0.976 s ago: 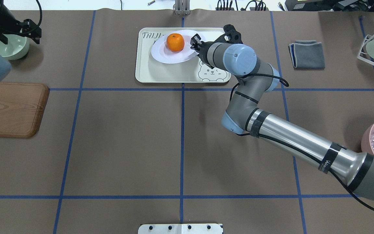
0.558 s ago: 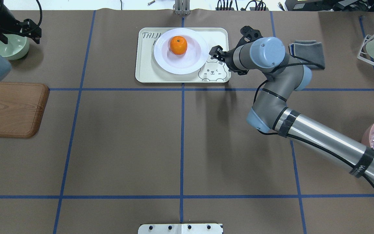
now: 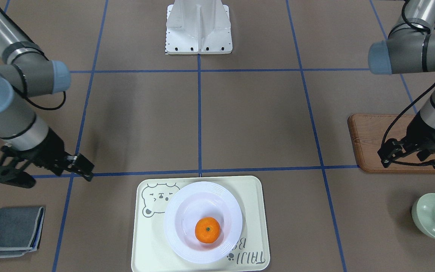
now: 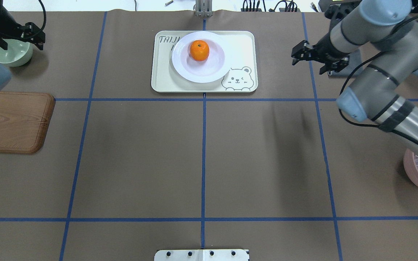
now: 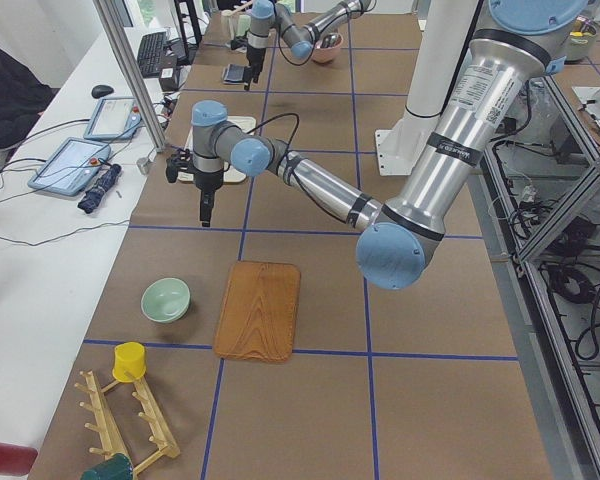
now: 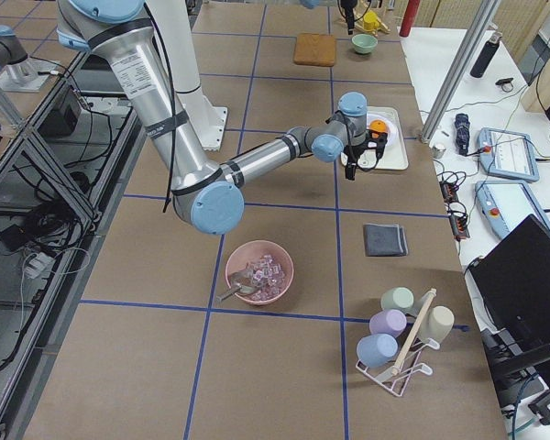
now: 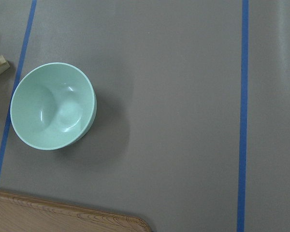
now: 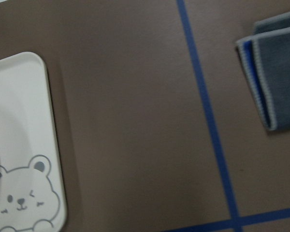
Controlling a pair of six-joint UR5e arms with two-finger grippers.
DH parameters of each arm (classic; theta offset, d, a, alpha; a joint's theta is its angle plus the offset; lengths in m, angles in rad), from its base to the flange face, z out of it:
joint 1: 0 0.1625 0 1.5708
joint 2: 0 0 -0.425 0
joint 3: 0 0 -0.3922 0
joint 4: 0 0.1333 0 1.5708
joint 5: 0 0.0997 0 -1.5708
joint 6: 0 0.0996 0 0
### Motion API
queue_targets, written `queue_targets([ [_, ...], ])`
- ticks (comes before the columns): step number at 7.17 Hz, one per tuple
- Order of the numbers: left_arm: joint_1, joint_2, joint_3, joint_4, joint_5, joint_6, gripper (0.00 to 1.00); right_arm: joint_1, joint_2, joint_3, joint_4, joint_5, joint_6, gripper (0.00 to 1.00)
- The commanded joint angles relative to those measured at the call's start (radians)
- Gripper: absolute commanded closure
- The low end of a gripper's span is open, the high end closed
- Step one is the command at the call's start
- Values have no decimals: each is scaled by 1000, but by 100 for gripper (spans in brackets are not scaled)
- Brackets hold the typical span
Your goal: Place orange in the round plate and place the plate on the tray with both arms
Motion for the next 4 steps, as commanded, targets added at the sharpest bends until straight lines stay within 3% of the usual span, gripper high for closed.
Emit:
queue_targets([
  [1,-2,21,-10,0,-10,12,2,169,-139,194,-321,70,-420,0],
  [2,-2,73,-34,-11,-12,52,2,253,-191,248,-482,68,-667,0],
  [3,-47,106,-46,-3,-39,242,2,326,-237,255,-562,68,-882,0],
  [4,-121,155,-42,3,-160,359,2,404,-289,246,-568,71,-1029,0],
])
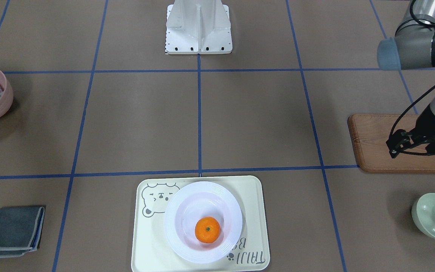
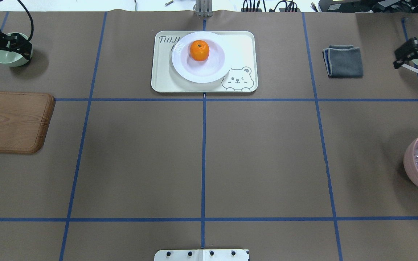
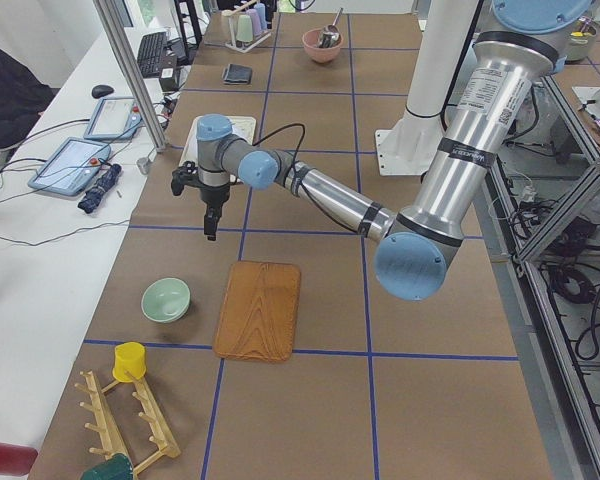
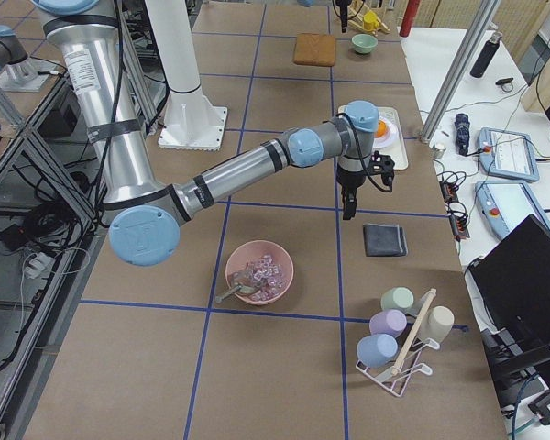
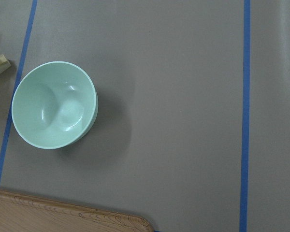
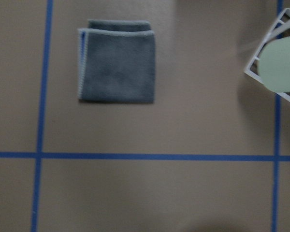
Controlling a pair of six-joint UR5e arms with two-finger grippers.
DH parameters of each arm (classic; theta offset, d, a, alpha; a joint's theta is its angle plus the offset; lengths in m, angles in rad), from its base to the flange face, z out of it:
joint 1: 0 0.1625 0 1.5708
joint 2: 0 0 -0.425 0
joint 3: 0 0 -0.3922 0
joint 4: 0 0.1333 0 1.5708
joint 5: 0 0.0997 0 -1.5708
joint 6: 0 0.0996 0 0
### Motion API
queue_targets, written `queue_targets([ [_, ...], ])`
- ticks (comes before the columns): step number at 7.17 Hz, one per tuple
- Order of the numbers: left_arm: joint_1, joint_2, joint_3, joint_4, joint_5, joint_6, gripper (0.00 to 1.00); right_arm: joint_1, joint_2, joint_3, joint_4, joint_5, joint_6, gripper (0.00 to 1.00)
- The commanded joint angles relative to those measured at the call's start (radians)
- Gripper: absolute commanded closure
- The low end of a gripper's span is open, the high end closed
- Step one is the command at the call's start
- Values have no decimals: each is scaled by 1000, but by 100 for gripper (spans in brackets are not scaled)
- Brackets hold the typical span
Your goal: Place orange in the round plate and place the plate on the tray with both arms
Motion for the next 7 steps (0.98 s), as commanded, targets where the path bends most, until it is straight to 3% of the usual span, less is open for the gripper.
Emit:
queue_targets([
  [1,-148,114,-4,8,-157,226,2,129,-107,-2,-65,2,-365,0],
  [3,-267,240,5,9,-196,379,2,200,-151,-63,-56,16,-516,0],
  [4,-333,295,22,-1,-292,425,2,240,-178,-109,-49,49,-588,0],
  [5,-376,305,20,8,-310,464,2,274,-183,-146,-47,89,-632,0],
  [7,-419,351,11,11,-308,537,2,275,-165,-137,-45,71,-621,0],
])
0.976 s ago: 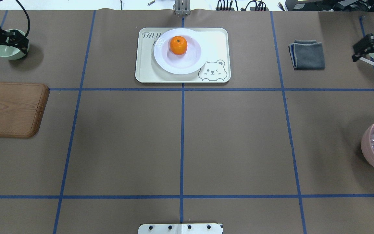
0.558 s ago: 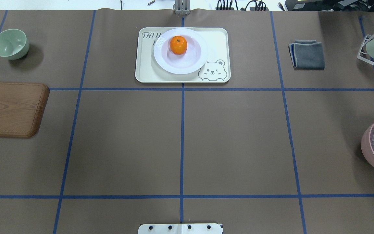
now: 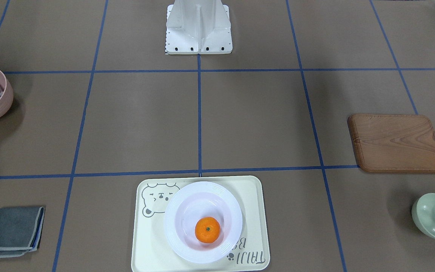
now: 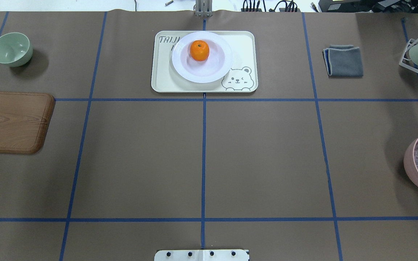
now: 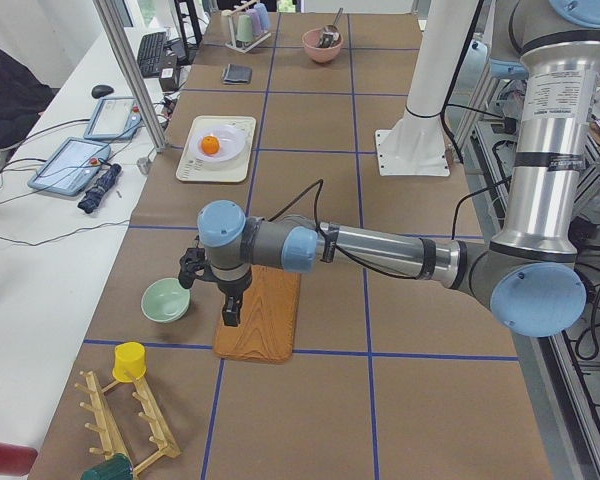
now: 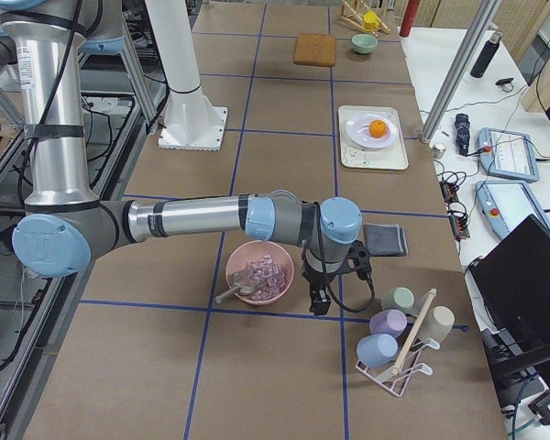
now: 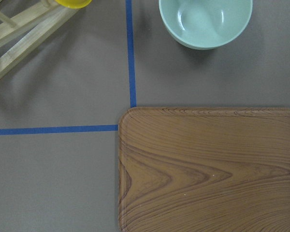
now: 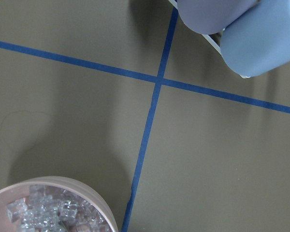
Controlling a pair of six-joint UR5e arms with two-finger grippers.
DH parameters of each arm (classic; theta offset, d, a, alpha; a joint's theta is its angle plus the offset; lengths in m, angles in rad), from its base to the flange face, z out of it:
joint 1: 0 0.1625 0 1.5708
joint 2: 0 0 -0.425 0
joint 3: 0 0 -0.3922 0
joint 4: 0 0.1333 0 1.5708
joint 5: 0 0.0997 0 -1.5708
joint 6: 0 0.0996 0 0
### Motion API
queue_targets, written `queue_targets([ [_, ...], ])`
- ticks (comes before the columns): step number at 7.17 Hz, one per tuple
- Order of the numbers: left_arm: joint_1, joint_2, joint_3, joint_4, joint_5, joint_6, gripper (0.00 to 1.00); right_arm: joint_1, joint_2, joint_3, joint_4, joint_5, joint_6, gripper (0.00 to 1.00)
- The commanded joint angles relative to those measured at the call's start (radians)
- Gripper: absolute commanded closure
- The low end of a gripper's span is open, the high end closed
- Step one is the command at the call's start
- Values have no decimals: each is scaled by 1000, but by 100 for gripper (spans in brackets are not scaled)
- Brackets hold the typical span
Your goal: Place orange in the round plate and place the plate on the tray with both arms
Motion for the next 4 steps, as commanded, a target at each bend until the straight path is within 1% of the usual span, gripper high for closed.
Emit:
queue_targets([
  [1,-44,50,-7,3,-2,62,2,5,11,-8,3,-12,-14,0],
  [3,-43,50,-1,3,18,62,2,33,13,-22,3,-15,-3,0],
  [4,-43,55,-1,3,66,61,2,53,4,-24,2,-13,0,0],
])
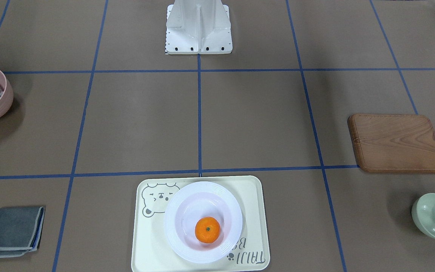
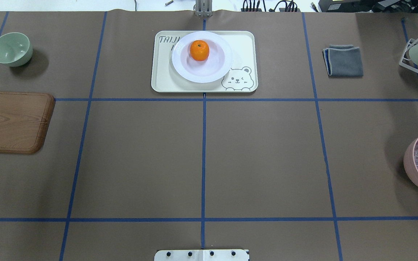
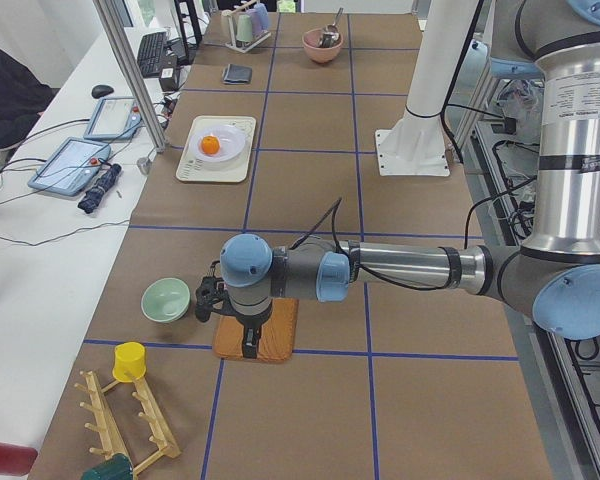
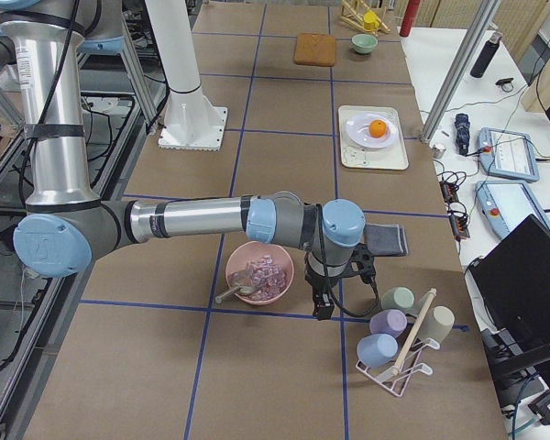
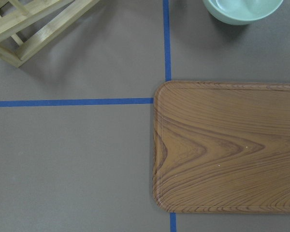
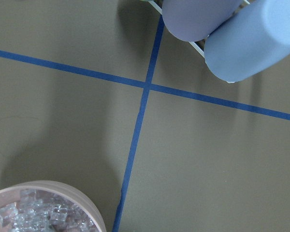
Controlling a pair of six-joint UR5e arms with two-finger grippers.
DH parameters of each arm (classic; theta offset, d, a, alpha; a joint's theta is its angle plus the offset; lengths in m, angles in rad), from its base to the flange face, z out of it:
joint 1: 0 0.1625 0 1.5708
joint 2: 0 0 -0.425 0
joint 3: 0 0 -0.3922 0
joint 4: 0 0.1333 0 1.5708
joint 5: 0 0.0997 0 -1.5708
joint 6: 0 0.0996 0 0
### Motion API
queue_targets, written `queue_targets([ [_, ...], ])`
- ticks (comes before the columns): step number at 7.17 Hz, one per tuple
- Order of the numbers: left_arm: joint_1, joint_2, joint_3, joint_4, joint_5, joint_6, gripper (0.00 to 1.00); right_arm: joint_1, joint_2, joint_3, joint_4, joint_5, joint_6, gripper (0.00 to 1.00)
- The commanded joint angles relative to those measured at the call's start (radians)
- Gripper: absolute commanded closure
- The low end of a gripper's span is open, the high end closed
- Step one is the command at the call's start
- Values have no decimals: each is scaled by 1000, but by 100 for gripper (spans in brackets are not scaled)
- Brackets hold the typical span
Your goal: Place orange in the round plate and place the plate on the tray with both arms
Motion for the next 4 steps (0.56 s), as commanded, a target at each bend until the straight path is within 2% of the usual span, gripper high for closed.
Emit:
queue_targets([
  [1,2,3,11,0,57,-2,2,26,-14,-6,-1,0,2,0],
  [4,2,6,11,0,58,-3,2,26,-28,-14,0,0,2,0],
])
